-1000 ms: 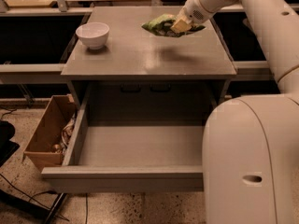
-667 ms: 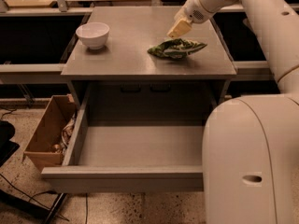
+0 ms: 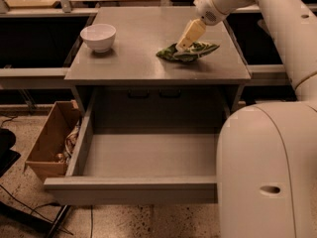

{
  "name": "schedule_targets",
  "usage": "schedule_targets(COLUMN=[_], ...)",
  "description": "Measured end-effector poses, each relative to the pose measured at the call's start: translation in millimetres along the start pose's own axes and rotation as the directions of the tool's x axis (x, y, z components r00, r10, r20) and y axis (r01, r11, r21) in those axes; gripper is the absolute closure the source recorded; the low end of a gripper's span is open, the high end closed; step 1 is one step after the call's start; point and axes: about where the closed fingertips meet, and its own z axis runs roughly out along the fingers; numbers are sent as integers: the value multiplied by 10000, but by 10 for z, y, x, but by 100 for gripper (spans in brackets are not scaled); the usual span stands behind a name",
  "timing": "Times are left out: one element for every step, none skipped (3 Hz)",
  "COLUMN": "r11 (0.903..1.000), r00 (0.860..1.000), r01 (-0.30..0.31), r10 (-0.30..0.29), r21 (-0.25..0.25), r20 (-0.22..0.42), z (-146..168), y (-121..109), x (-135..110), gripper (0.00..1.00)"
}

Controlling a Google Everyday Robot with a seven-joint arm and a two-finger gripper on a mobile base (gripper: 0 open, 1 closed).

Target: Pick green jalapeno chip bag from top drawer and place on counter

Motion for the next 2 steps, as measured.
schedule_targets(r11=[9982, 9901], r00=[9926, 9853], r01=[395, 21], r10=[-443, -260], r21=[446, 1405], r20=[1131, 1690], z=[-631, -1441], y=[-81, -190], x=[-116, 35], gripper=[0, 0])
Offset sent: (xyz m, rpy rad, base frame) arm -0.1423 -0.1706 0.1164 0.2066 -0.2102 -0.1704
